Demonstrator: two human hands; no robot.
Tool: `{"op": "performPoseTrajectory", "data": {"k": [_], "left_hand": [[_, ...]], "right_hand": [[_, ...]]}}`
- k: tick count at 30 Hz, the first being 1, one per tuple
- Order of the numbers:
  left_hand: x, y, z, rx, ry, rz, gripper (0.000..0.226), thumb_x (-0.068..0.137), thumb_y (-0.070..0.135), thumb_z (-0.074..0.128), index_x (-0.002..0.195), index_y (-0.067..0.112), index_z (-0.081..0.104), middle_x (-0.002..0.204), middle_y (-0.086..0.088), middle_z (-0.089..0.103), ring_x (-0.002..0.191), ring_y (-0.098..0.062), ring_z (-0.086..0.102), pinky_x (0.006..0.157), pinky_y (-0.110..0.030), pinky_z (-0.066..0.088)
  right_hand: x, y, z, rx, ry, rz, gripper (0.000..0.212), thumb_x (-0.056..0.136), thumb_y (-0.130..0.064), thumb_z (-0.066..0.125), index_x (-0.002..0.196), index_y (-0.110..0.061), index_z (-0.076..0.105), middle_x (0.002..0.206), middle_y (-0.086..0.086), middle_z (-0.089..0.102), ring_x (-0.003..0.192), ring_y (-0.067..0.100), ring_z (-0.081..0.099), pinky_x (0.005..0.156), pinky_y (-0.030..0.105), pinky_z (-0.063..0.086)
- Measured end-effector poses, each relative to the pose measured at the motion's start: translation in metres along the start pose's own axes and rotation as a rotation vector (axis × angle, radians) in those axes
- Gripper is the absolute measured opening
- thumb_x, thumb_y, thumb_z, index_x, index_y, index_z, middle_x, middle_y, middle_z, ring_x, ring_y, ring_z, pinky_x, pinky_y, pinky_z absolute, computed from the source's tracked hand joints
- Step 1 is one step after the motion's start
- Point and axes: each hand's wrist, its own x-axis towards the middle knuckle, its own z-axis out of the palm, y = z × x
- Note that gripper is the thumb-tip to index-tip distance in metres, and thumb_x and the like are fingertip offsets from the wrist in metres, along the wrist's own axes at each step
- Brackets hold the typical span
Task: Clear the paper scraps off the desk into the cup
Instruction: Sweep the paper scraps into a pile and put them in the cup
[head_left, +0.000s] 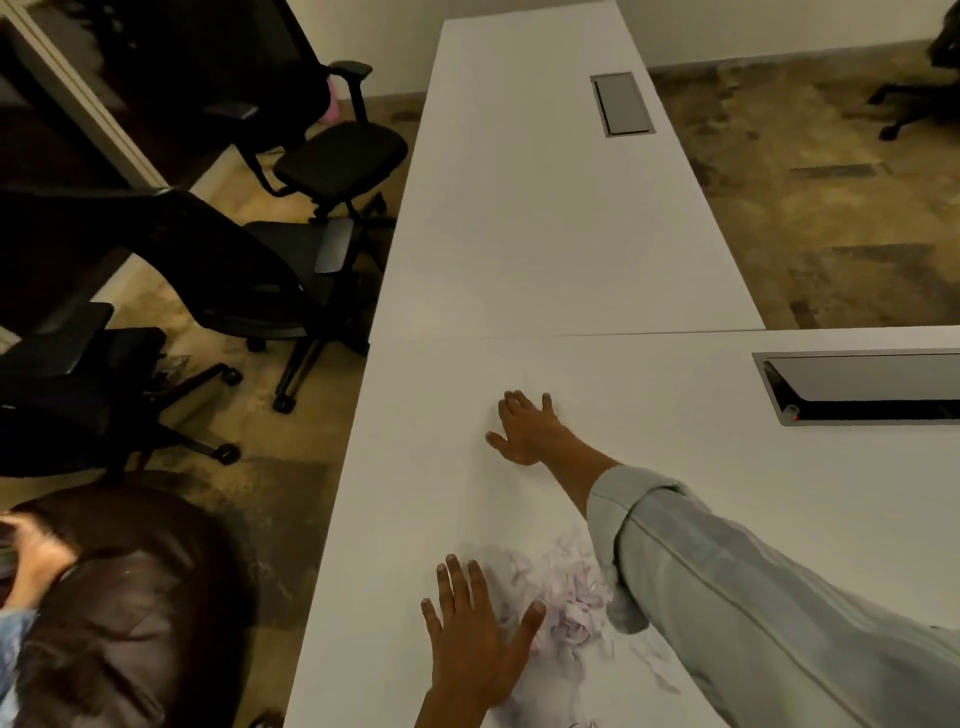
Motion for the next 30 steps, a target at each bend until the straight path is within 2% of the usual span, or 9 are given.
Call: {"op": "performPoseTrajectory", "data": {"k": [3,8,12,17,20,23,25,28,30], "left_hand": [[-0.006,-0.005,0.004,-0.019,-0.044,-0.002,0.123,0.055,0.094,0.0,0.148,0.015,-0.017,0.156,-0.01,-0.028,0.144,-0.029,-0.025,0.118,-0.053,-0.006],[-0.008,-0.004,0.012,0.035,-0.038,0.112,0.128,0.055,0.096,0.008,0.151,0.014,-0.009,0.16,-0.013,-0.012,0.149,-0.03,-0.006,0.121,-0.045,0.005],[-0.017,-0.006,0.02,0.042,-0.024,0.188,0.128,0.057,0.097,0.028,0.151,0.015,-0.001,0.161,-0.011,0.0,0.148,-0.028,0.006,0.119,-0.045,0.019],[-0.034,-0.004,0.029,0.07,-0.086,0.249,0.136,0.053,0.093,0.047,0.151,0.017,-0.008,0.161,-0.008,-0.004,0.148,-0.028,0.001,0.12,-0.043,0.015],[-0.044,-0.003,0.035,0.087,-0.104,0.29,0.143,0.049,0.092,0.052,0.149,0.015,-0.014,0.161,-0.007,-0.01,0.148,-0.027,-0.005,0.122,-0.043,0.01],[-0.055,-0.011,0.037,0.118,-0.007,0.329,0.148,0.043,0.096,0.048,0.149,0.013,-0.014,0.161,-0.008,-0.007,0.148,-0.026,-0.005,0.122,-0.044,0.008],[-0.063,-0.021,0.039,0.129,0.032,0.278,0.153,0.037,0.096,0.05,0.149,0.015,-0.015,0.16,-0.009,-0.007,0.147,-0.027,-0.001,0.12,-0.045,0.015],[-0.075,-0.032,0.041,0.141,0.029,0.14,0.164,0.023,0.095,0.054,0.146,0.018,-0.022,0.157,-0.01,-0.004,0.141,-0.032,0.013,0.111,-0.045,0.032],[-0.082,-0.033,0.045,0.148,-0.006,0.09,0.168,0.022,0.09,0.063,0.144,0.017,-0.027,0.155,-0.013,-0.001,0.137,-0.033,0.023,0.105,-0.043,0.04]], "right_hand": [[-0.012,-0.003,0.016,-0.027,0.002,-0.017,0.074,0.1,-0.054,0.02,0.153,-0.004,0.009,0.163,0.012,0.004,0.151,0.024,0.003,0.119,0.058,0.005],[-0.069,-0.008,0.066,0.083,0.054,-0.038,0.081,0.096,-0.062,0.013,0.152,-0.003,0.013,0.162,0.013,0.009,0.151,0.025,0.006,0.12,0.055,0.007],[-0.128,-0.001,0.114,0.157,0.095,-0.082,0.08,0.095,-0.063,0.013,0.151,-0.007,0.02,0.161,0.011,0.017,0.15,0.024,0.012,0.121,0.052,0.011],[-0.189,0.004,0.15,0.189,0.136,-0.109,0.068,0.098,-0.054,0.022,0.151,-0.011,0.026,0.159,0.008,0.028,0.148,0.022,0.022,0.12,0.044,0.017],[-0.214,0.007,0.151,0.259,0.218,-0.119,0.065,0.098,-0.051,0.031,0.151,-0.013,0.027,0.157,0.006,0.032,0.146,0.021,0.027,0.12,0.039,0.019],[-0.236,0.025,0.147,0.506,0.396,0.055,0.063,0.097,-0.044,0.046,0.149,-0.012,0.032,0.155,0.007,0.034,0.143,0.022,0.031,0.119,0.035,0.025],[-0.254,0.043,0.154,0.62,0.456,0.241,0.065,0.096,-0.041,0.052,0.149,-0.012,0.03,0.157,0.007,0.03,0.145,0.022,0.026,0.117,0.034,0.024],[-0.282,0.062,0.179,0.731,0.358,0.441,0.08,0.091,-0.042,0.06,0.152,-0.011,0.019,0.162,0.01,0.013,0.149,0.025,0.014,0.119,0.037,0.019],[-0.292,0.06,0.197,0.759,0.269,0.469,0.094,0.086,-0.044,0.065,0.153,-0.01,0.01,0.163,0.011,0.003,0.15,0.025,0.006,0.122,0.041,0.014]]}}
